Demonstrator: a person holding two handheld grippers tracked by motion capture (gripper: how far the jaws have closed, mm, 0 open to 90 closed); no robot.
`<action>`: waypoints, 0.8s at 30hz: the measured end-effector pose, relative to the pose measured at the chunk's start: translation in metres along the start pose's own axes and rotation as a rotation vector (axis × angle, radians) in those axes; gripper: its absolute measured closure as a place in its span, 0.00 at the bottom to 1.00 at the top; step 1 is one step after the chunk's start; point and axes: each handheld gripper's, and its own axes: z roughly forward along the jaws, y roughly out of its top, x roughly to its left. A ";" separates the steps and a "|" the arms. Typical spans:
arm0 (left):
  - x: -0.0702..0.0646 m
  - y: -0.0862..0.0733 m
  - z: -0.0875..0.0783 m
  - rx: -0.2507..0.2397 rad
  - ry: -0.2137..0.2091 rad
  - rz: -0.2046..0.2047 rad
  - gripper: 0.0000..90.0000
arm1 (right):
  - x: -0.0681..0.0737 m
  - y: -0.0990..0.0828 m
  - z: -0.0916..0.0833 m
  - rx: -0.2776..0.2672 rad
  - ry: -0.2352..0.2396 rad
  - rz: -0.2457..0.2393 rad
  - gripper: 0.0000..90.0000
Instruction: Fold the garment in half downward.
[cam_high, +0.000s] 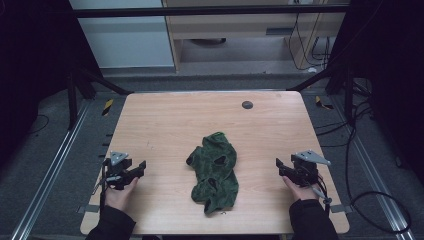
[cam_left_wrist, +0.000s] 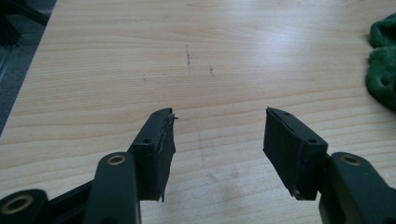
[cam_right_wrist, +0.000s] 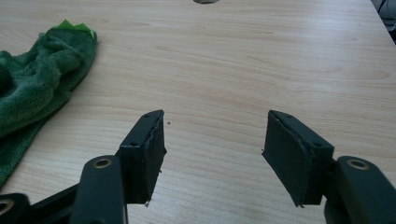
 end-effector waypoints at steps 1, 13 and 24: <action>-0.003 0.001 0.001 0.002 -0.011 0.015 0.50 | 0.001 0.000 0.000 0.003 0.009 -0.008 0.40; -0.029 0.011 -0.004 -0.051 -0.112 0.142 0.47 | 0.010 0.010 0.000 0.014 0.098 -0.023 0.40; -0.046 0.042 0.003 -0.108 -0.150 0.191 0.45 | 0.024 0.037 0.006 0.017 0.130 -0.049 0.38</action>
